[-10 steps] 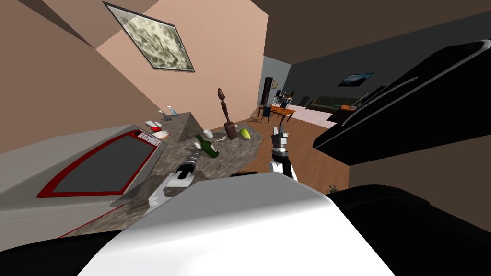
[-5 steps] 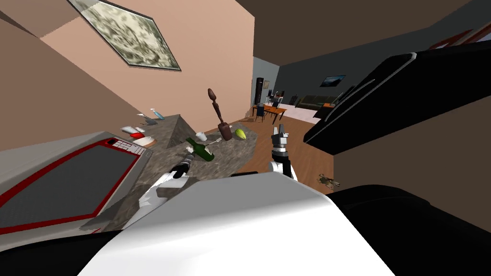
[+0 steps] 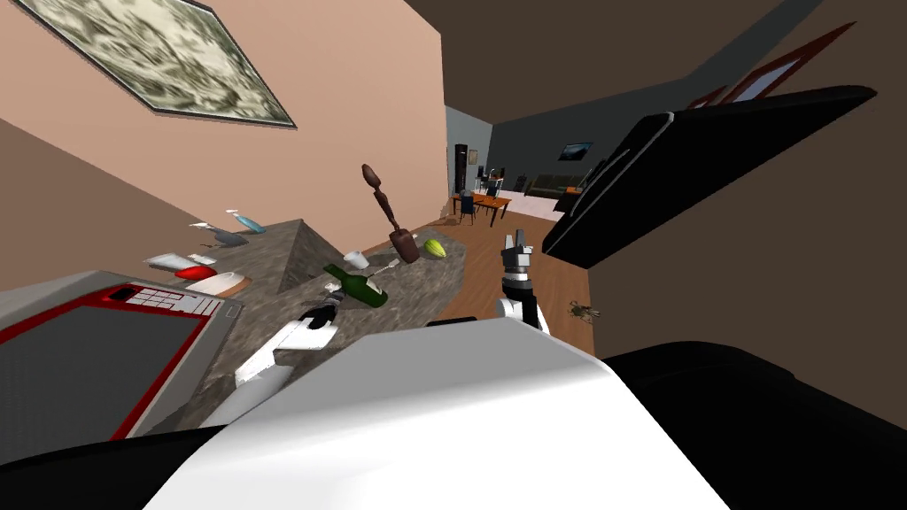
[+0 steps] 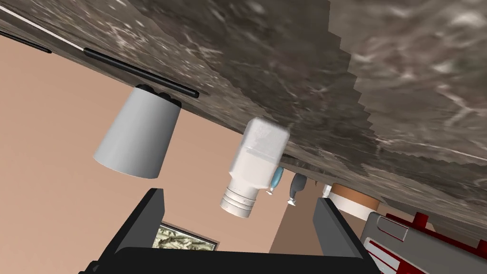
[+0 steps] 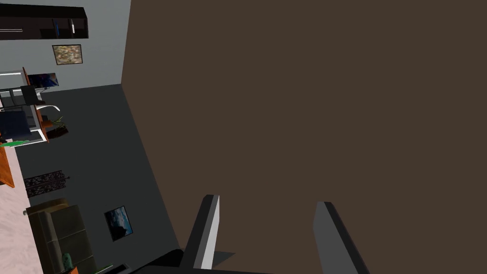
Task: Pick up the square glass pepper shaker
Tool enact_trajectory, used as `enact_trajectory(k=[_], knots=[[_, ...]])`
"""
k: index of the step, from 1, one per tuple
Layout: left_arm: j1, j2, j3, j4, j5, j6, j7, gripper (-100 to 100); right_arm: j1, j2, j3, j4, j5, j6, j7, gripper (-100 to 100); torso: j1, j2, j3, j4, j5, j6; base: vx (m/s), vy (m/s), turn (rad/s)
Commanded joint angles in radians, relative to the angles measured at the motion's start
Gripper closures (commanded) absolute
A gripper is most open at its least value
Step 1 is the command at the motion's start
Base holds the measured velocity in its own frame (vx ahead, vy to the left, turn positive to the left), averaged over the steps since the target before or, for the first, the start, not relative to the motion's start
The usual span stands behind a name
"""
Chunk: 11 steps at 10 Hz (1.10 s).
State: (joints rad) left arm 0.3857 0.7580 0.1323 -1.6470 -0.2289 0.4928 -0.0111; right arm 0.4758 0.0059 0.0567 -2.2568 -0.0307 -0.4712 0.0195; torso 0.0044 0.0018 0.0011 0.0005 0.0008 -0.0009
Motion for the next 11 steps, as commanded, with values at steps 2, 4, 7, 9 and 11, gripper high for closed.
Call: enact_trajectory(k=[2, 4, 7, 9, 11], knots=[[-0.004, 0.027, 0.009, 0.042, 0.020, 0.037, -0.003, -100, 0.000, 0.000, 0.000, 0.000, 0.000, 0.000, 0.000, 0, 0.000, 0.000, 0.000, 0.000, 0.000, 0.000, -0.015, 0.048, -0.249], [-0.004, 0.048, 0.018, 0.077, 0.041, 0.061, -0.004, -100, 0.000, 0.000, 0.000, 0.000, 0.000, 0.000, 0.000, 0, 0.000, 0.000, 0.000, 0.000, 0.000, 0.000, -0.006, 0.065, -0.211], [0.000, 0.059, 0.022, 0.082, 0.054, 0.062, -0.004, 0, 0.000, 0.000, 0.000, 0.000, 0.000, 0.000, 0.000, 0, -0.001, 0.000, 0.000, 0.000, 0.000, -0.001, -0.009, 0.040, -0.107], [-0.020, 0.065, 0.039, 0.151, 0.061, 0.042, -0.003, -100, 0.000, 0.000, 0.000, 0.000, 0.000, 0.000, 0.000, 0, -0.003, 0.000, 0.000, 0.000, -0.001, 0.000, -0.049, -0.004, -0.185], [-0.030, 0.067, 0.048, 0.186, 0.064, 0.032, -0.003, -100, 0.000, 0.000, 0.000, 0.000, 0.000, 0.000, 0.000, 0, -0.004, 0.003, 0.002, 0.001, -0.001, 0.000, -0.067, -0.016, -0.138]])
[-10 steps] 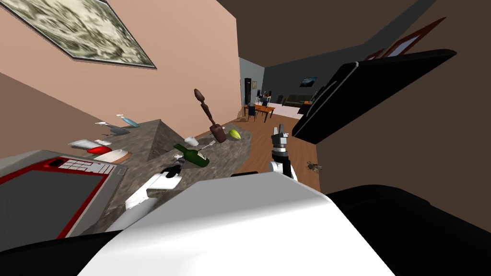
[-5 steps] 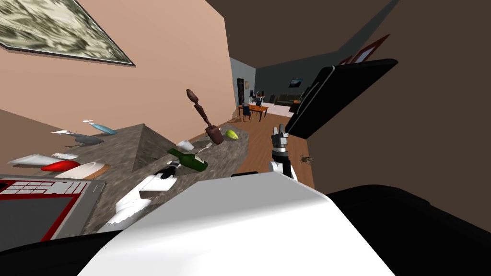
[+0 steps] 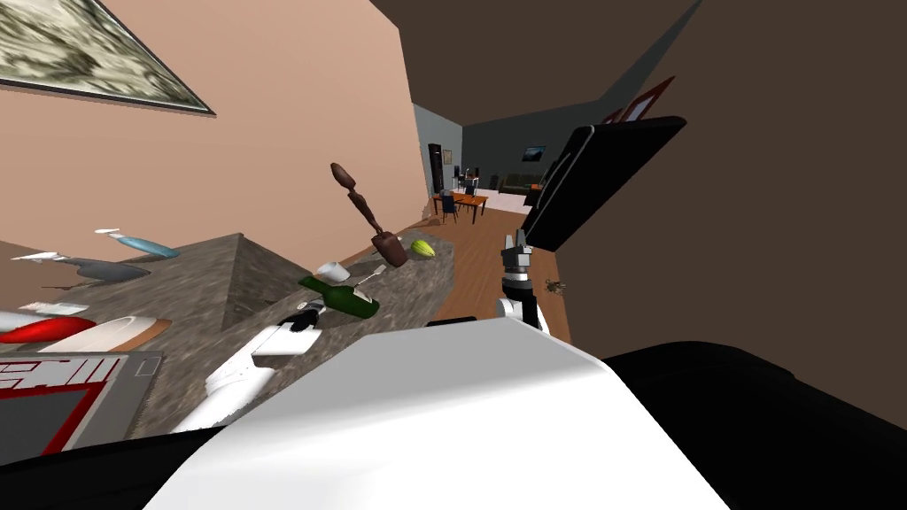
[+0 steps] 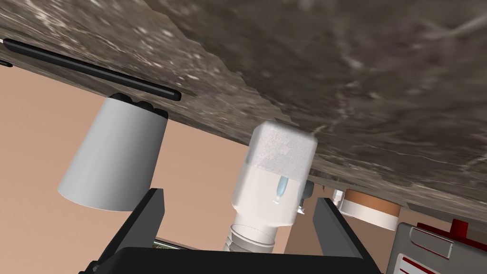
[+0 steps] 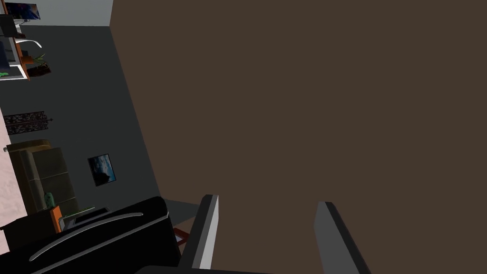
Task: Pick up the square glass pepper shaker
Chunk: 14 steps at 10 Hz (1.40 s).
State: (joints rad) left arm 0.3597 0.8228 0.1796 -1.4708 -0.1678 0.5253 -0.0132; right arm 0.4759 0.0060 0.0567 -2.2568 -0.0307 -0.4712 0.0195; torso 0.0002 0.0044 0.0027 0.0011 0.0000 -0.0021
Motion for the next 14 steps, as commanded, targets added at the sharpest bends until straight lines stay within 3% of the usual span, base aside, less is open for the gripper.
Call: enact_trajectory(k=[1, 10, 12, 13, 14], knots=[[-0.014, 0.005, 0.009, 0.044, 0.006, -0.010, 0.000, -100, 0.000, 0.000, 0.000, 0.000, 0.000, 0.000, 0.000, 0, 0.000, 0.000, 0.000, 0.000, 0.000, 0.000, -0.055, -0.019, -0.122], [-0.075, 0.021, 0.062, 0.252, 0.027, -0.070, 0.002, -100, 0.000, 0.000, 0.000, 0.000, 0.000, 0.000, 0.000, 0, 0.001, -0.002, -0.001, 0.000, 0.000, 0.000, -0.052, -0.011, -0.138], [-0.067, 0.022, 0.062, 0.236, 0.030, -0.062, 0.002, -100, 0.000, 0.000, 0.000, 0.000, 0.000, 0.000, 0.000, 0, 0.001, -0.002, -0.001, 0.000, 0.000, 0.000, -0.021, -0.007, -0.038], [-0.068, 0.022, 0.062, 0.238, 0.030, -0.064, 0.002, 100, 0.000, 0.000, 0.000, 0.000, 0.000, 0.000, 0.000, 0, 0.001, -0.003, -0.002, -0.001, 0.000, 0.000, -0.003, 0.000, 0.011], [-0.067, 0.022, 0.062, 0.239, 0.030, -0.063, 0.002, 100, 0.000, 0.000, 0.000, 0.000, 0.000, 0.000, 0.000, 0, 0.001, -0.004, -0.002, 0.000, 0.000, 0.001, 0.000, 0.000, 0.000]])
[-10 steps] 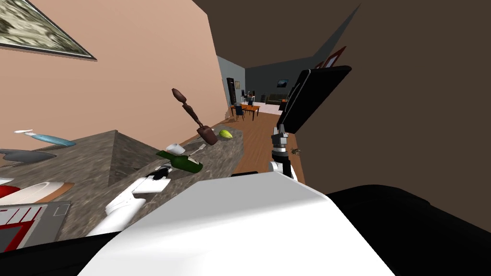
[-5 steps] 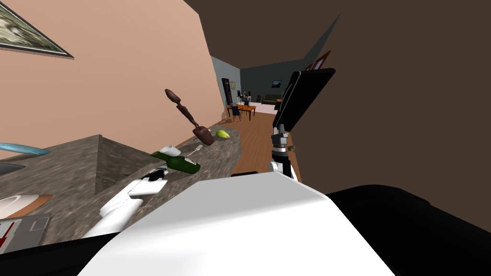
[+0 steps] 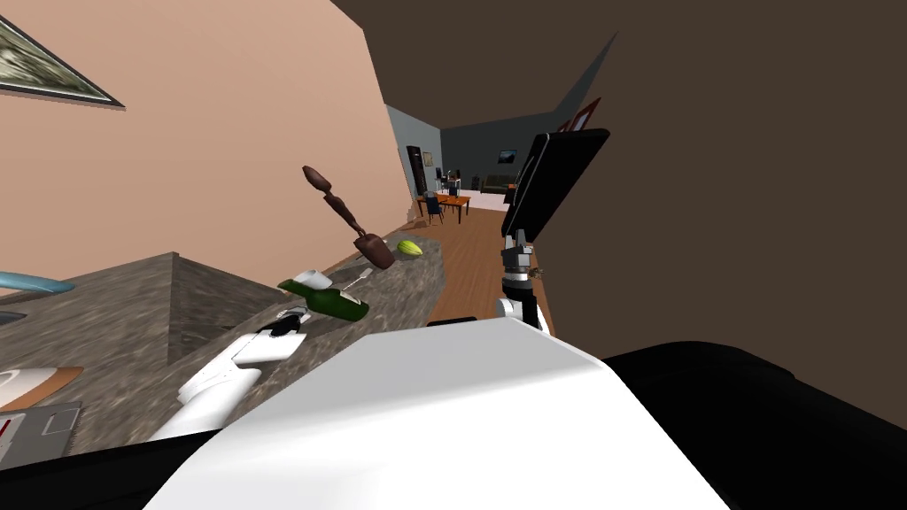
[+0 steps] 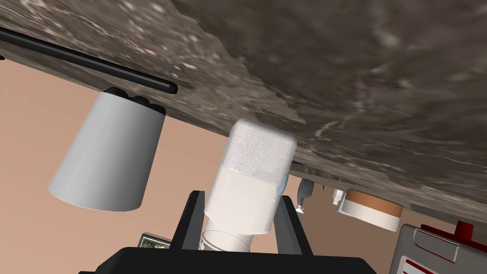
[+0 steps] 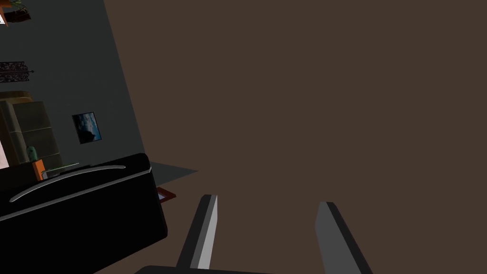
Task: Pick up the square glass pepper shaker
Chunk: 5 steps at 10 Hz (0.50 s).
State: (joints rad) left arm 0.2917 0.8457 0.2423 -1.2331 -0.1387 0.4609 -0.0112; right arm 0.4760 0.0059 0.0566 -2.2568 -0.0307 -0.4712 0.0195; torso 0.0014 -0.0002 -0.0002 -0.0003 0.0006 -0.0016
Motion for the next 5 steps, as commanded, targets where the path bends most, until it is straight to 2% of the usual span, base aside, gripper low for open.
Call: enact_trajectory(k=[1, 3, 4, 5], knots=[[0.000, 0.000, 0.000, 0.000, 0.000, 0.000, 0.000, 100, 0.000, 0.000, 0.000, 0.000, 0.000, 0.000, 0.000, 0, 0.000, 0.000, 0.000, 0.000, 0.000, 0.000, 0.000, 0.000, -0.011], [0.000, 0.000, 0.000, 0.000, 0.000, 0.000, 0.000, 100, 0.000, 0.000, 0.000, 0.000, 0.000, 0.000, 0.000, 0, 0.001, 0.000, 0.000, 0.000, 0.001, -0.001, 0.000, 0.000, 0.000], [0.000, 0.000, 0.000, 0.000, 0.000, 0.001, 0.000, 0, 0.000, 0.000, 0.000, 0.000, 0.000, 0.000, 0.000, 0, 0.001, 0.000, 0.000, 0.000, 0.001, 0.000, 0.000, 0.000, 0.000], [0.013, -0.007, -0.019, -0.050, -0.009, 0.015, -0.001, 100, 0.000, 0.000, 0.000, 0.000, 0.000, 0.000, 0.000, 0, 0.001, 0.000, 0.000, 0.000, 0.001, 0.000, 0.057, 0.028, 0.307]])
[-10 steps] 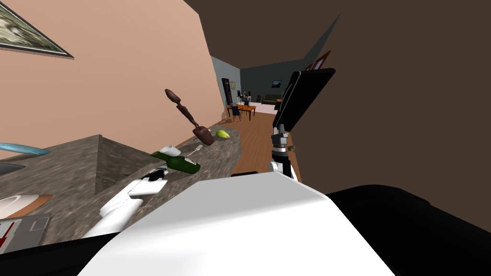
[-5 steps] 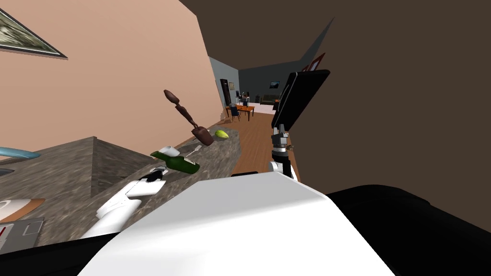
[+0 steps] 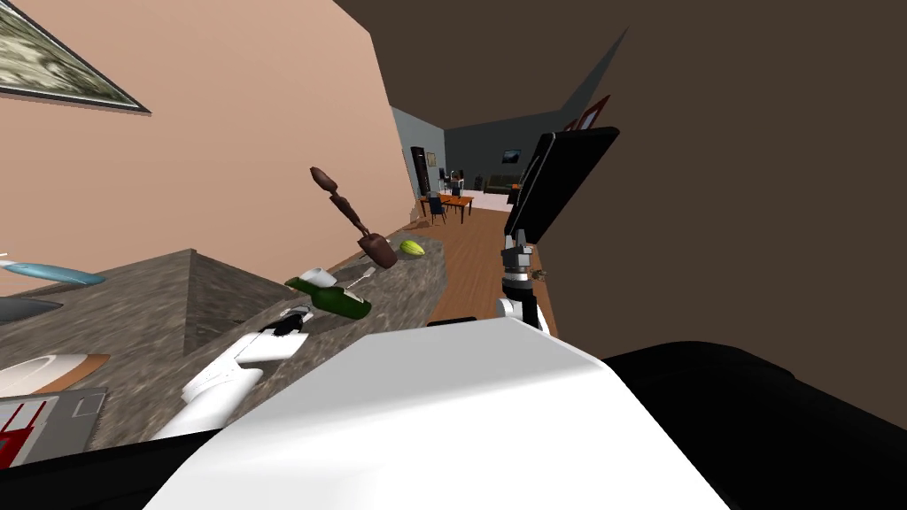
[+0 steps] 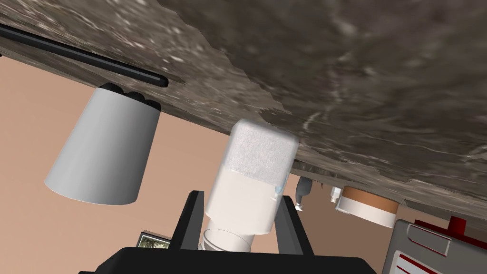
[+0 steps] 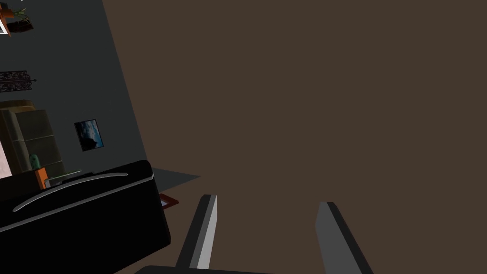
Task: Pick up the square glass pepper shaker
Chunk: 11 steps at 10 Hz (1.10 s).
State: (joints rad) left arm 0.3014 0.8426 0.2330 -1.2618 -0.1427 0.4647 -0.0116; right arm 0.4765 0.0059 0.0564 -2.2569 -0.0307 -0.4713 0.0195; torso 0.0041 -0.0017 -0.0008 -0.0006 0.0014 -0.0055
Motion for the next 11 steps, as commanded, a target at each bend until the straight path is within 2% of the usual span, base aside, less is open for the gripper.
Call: enact_trajectory(k=[1, 2, 5, 6, 7, 8, 11], knots=[[0.014, -0.007, -0.018, -0.050, -0.008, 0.021, -0.001, 100, 0.000, 0.000, 0.000, 0.000, 0.000, 0.000, 0.000, 0, 0.000, 0.000, 0.000, 0.000, 0.000, 0.000, 0.103, 0.034, 0.302], [0.014, -0.007, -0.018, -0.061, -0.008, 0.021, -0.001, 100, 0.000, 0.000, 0.000, 0.000, 0.000, 0.000, 0.000, 0, 0.001, -0.002, -0.001, 0.000, 0.001, 0.001, 0.076, 0.014, 0.085], [0.044, -0.015, -0.044, -0.157, -0.019, 0.050, -0.002, 100, 0.000, 0.000, 0.000, 0.000, 0.000, 0.000, 0.000, 0, -0.001, -0.002, -0.001, 0.000, 0.000, 0.003, 0.060, 0.013, 0.173], [0.044, -0.015, -0.044, -0.165, -0.019, 0.050, -0.002, 100, 0.000, 0.000, 0.000, 0.000, 0.000, 0.000, 0.000, 0, 0.000, -0.002, -0.001, 0.000, 0.000, 0.002, 0.054, 0.010, 0.086], [0.054, -0.017, -0.053, -0.199, -0.022, 0.060, -0.002, 100, 0.000, 0.000, 0.000, 0.000, 0.000, 0.000, 0.000, 0, -0.001, -0.002, -0.001, 0.000, 0.000, 0.004, 0.051, 0.008, 0.112], [0.054, -0.017, -0.053, -0.200, -0.022, 0.060, -0.002, 100, 0.000, 0.000, 0.000, 0.000, 0.000, 0.000, 0.000, 0, -0.001, -0.002, -0.001, 0.000, 0.000, 0.004, 0.039, 0.004, 0.069], [0.085, -0.025, -0.079, -0.299, -0.032, 0.090, -0.003, 100, 0.000, 0.000, 0.000, 0.000, 0.000, 0.000, 0.000, 0, -0.001, 0.000, 0.000, 0.000, 0.000, 0.003, 0.058, 0.007, 0.188]])
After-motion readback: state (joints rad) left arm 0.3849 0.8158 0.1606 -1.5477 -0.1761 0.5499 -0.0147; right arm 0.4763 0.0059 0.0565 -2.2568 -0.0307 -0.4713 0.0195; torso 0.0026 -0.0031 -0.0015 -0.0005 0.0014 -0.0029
